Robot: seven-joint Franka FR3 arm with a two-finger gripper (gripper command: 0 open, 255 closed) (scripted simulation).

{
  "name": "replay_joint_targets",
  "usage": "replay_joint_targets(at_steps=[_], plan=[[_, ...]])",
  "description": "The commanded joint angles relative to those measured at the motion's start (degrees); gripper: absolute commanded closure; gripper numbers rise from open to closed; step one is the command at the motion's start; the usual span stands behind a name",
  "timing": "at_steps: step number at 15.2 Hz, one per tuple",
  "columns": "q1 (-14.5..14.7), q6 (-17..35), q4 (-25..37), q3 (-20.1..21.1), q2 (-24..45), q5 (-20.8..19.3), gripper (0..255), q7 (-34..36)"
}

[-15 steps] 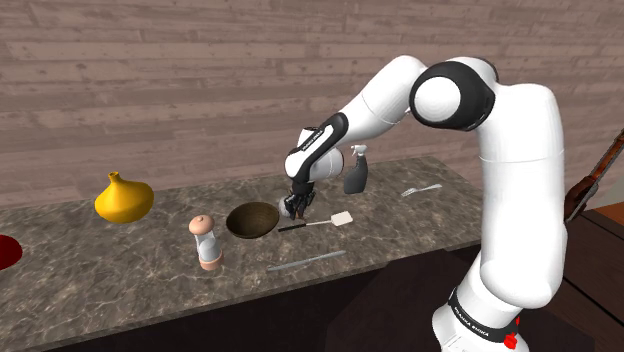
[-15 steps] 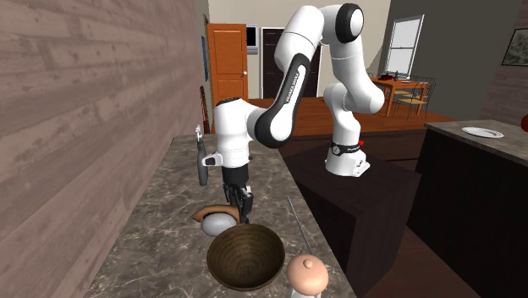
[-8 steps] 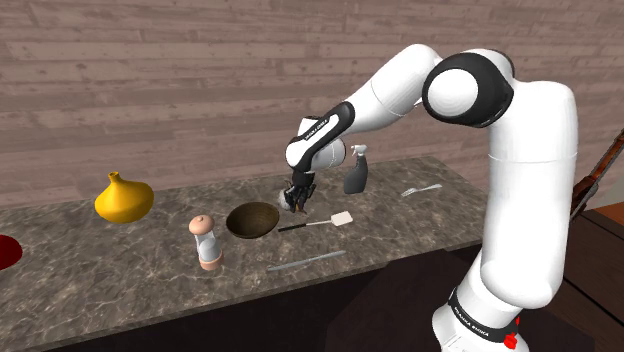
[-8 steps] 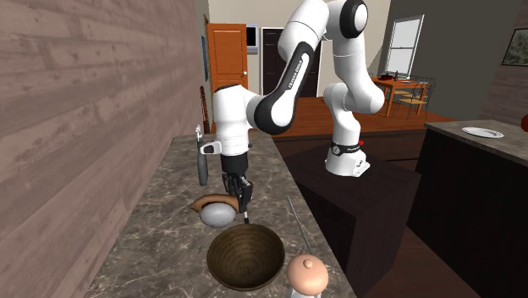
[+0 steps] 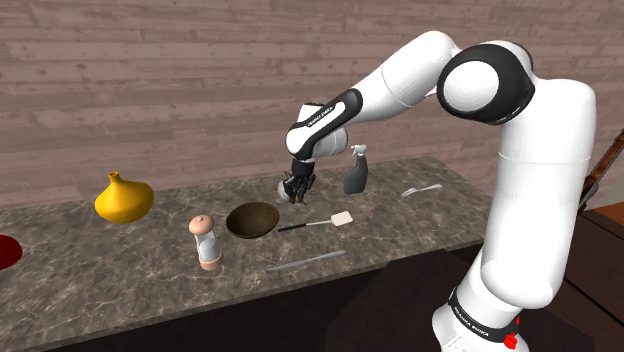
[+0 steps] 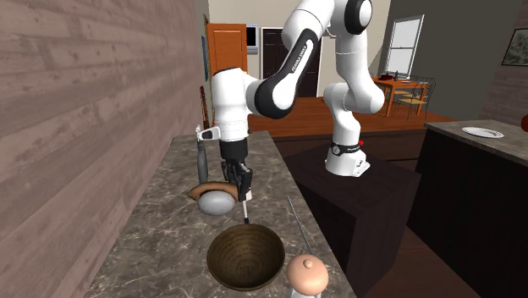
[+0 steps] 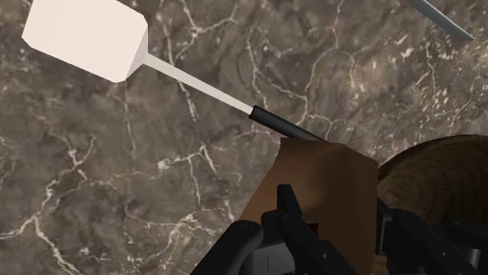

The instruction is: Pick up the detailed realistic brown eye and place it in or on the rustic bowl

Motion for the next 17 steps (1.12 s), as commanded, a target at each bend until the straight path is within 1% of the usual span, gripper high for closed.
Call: replay_joint_targets(at_steps=[1,12,17], plan=[[-0.01,-1.35,0.19,-0.14,-1.17,-0.31,255,0.32],[0.05,-8.61,2.62,-0.58,-6.14,-1.81,255,2.29],[4.09,-8.09,5.19,1.78,-4.25,-2.98,255,9.36]])
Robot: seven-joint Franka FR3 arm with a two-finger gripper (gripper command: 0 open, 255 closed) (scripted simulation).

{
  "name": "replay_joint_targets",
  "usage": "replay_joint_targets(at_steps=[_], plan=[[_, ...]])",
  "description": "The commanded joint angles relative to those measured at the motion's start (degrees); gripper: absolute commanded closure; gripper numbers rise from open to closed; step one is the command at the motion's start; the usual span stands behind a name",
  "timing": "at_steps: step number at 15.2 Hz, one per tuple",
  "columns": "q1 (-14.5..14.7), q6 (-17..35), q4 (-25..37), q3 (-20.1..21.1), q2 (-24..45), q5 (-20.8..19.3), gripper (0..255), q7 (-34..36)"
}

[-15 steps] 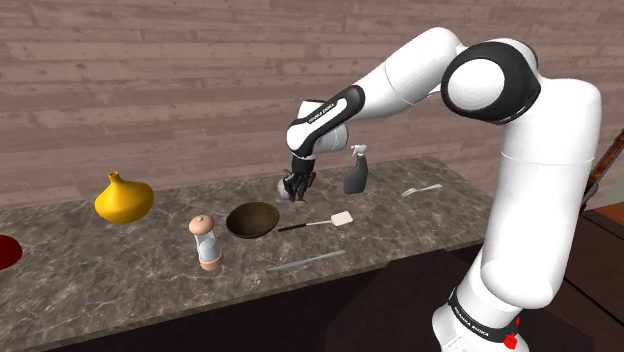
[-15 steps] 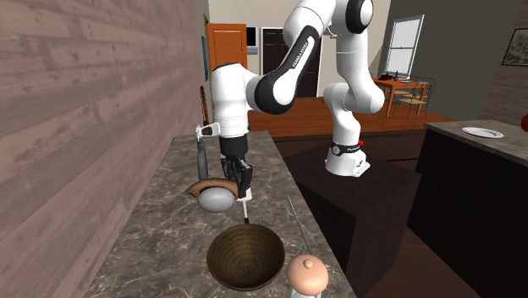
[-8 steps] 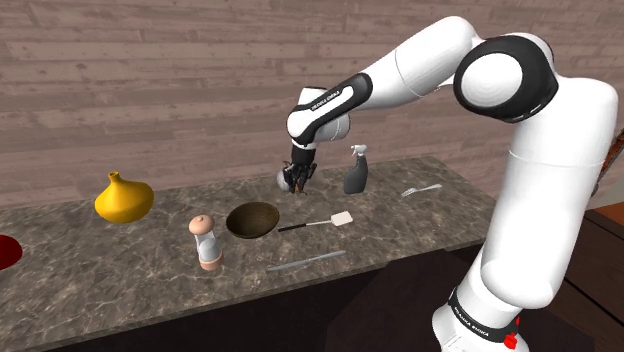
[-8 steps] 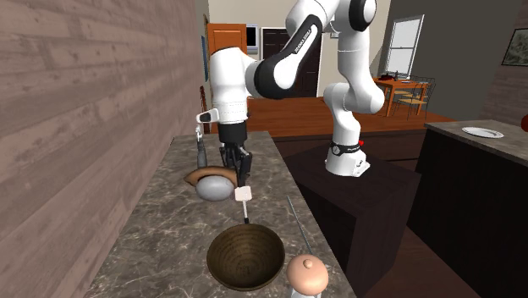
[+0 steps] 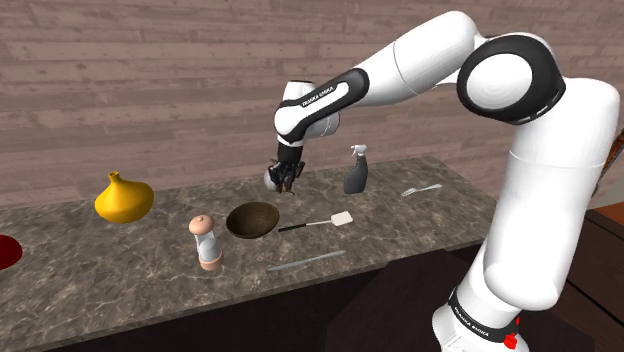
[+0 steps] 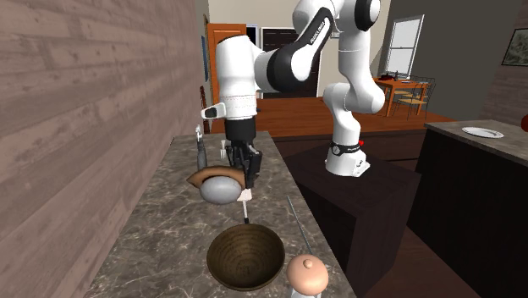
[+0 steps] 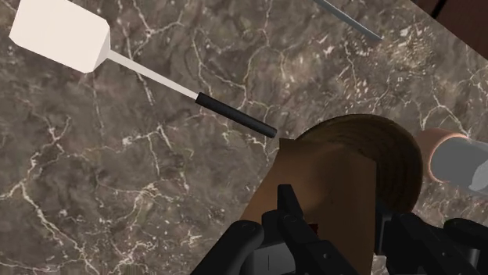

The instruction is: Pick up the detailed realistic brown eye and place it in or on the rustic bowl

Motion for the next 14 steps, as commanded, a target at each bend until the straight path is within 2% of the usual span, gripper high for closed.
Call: replay_joint_targets(at_steps=[1,7,14], plan=[[1.7,0.24,1.09,0.93,0.83,-0.55,255,3.01],[6.68,-0.19,6.83,3.15,4.89,-2.6,255,11.43],[6.81,3.67,5.38,3.24,7.31,-2.35,255,10.9]])
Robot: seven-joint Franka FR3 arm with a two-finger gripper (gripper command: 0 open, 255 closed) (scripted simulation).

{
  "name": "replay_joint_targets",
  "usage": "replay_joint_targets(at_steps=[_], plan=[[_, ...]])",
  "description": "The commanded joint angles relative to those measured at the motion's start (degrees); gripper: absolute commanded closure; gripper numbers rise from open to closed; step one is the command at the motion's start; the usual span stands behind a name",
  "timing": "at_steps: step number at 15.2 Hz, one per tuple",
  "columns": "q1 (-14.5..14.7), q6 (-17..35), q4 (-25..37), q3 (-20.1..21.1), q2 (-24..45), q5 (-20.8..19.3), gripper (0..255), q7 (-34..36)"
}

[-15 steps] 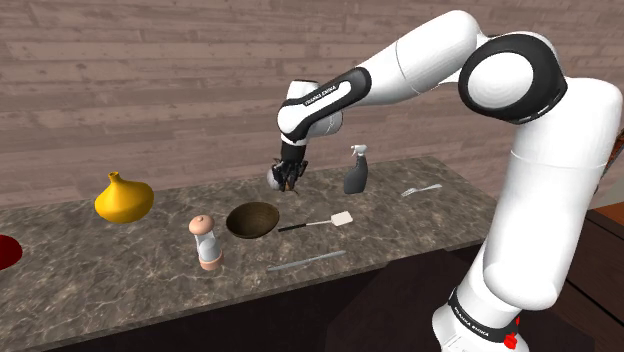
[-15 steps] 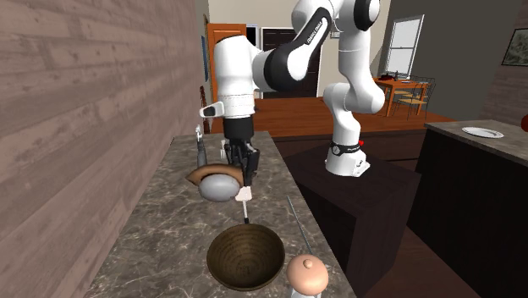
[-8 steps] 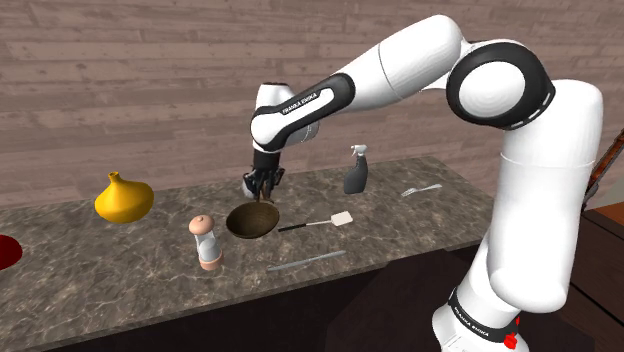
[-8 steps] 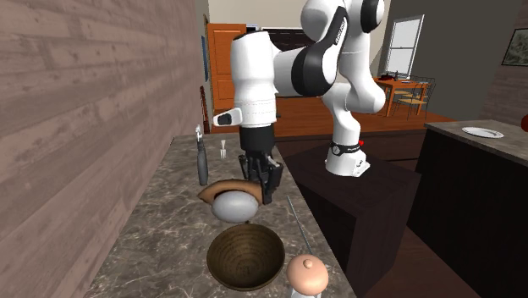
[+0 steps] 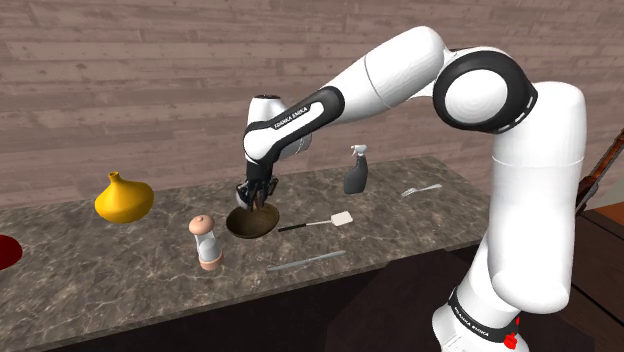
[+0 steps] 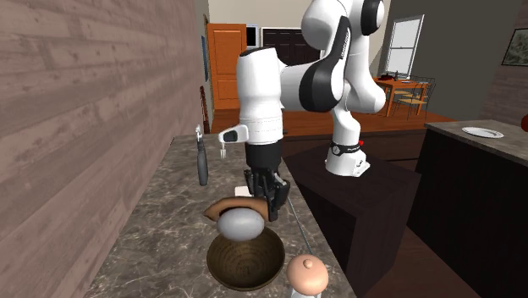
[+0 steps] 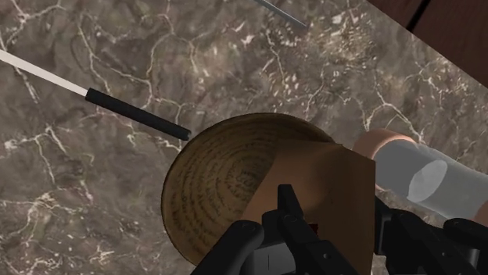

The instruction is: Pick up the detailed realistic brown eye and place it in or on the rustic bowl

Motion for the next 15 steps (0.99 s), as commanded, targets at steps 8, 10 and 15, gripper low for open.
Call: replay_joint_targets(at_steps=[8,10,15], plan=[[0.08,5.64,-1.64,0.16,3.97,0.43,255,-0.93],[0.08,5.63,-1.63,0.16,3.98,0.43,255,-0.93],[0.08,5.63,-1.63,0.16,3.98,0.43,255,-0.93]])
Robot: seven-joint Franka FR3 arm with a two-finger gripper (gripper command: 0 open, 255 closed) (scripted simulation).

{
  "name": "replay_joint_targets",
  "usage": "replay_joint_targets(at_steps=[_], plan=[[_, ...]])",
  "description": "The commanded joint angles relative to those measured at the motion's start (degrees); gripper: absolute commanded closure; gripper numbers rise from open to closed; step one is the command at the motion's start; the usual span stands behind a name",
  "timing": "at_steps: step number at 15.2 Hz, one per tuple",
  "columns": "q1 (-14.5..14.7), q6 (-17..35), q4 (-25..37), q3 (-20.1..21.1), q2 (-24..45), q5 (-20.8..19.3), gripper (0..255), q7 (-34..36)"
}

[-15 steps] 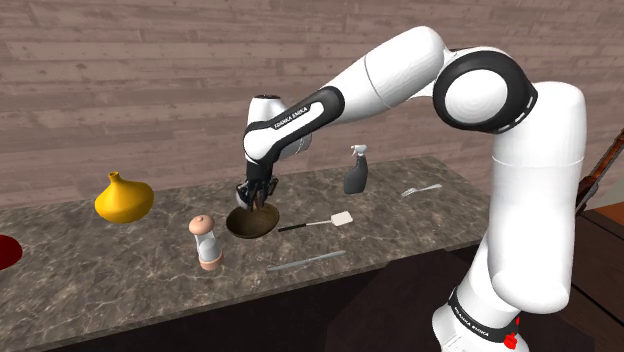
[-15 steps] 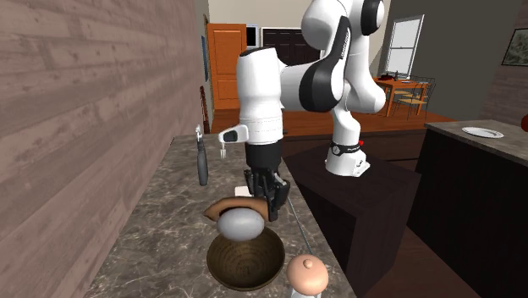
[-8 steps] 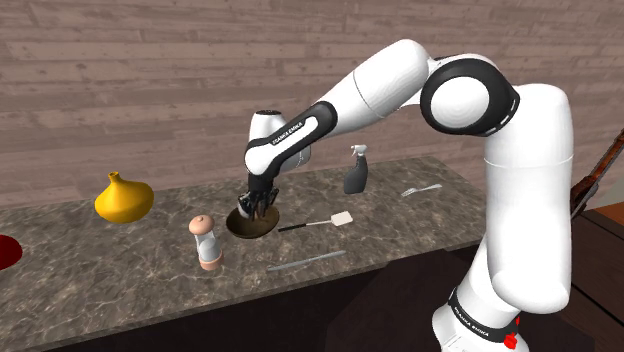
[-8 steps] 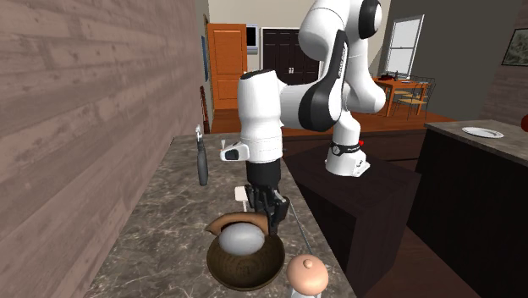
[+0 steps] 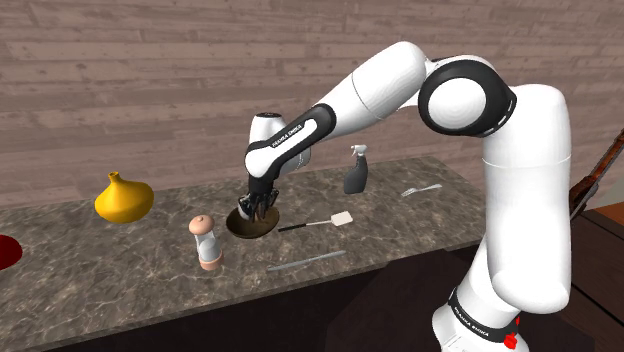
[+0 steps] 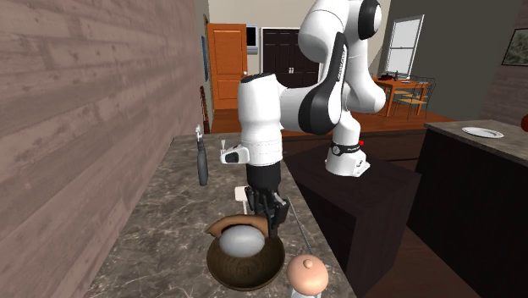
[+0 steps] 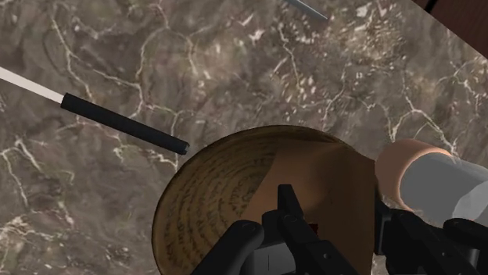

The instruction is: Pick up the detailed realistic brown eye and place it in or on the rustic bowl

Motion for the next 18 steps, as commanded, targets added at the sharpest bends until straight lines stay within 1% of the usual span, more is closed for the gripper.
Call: replay_joint_targets(at_steps=[1,6,10,18], plan=[[0.0,0.01,0.03,0.0,-0.01,0.0,0,0.0],[0.0,0.02,0.01,0.0,-0.02,0.0,0,0.0],[-0.65,-5.56,0.53,-0.28,-5.01,-0.17,0,0.11],[-0.65,-5.56,0.53,-0.28,-5.01,-0.17,0,0.1]])
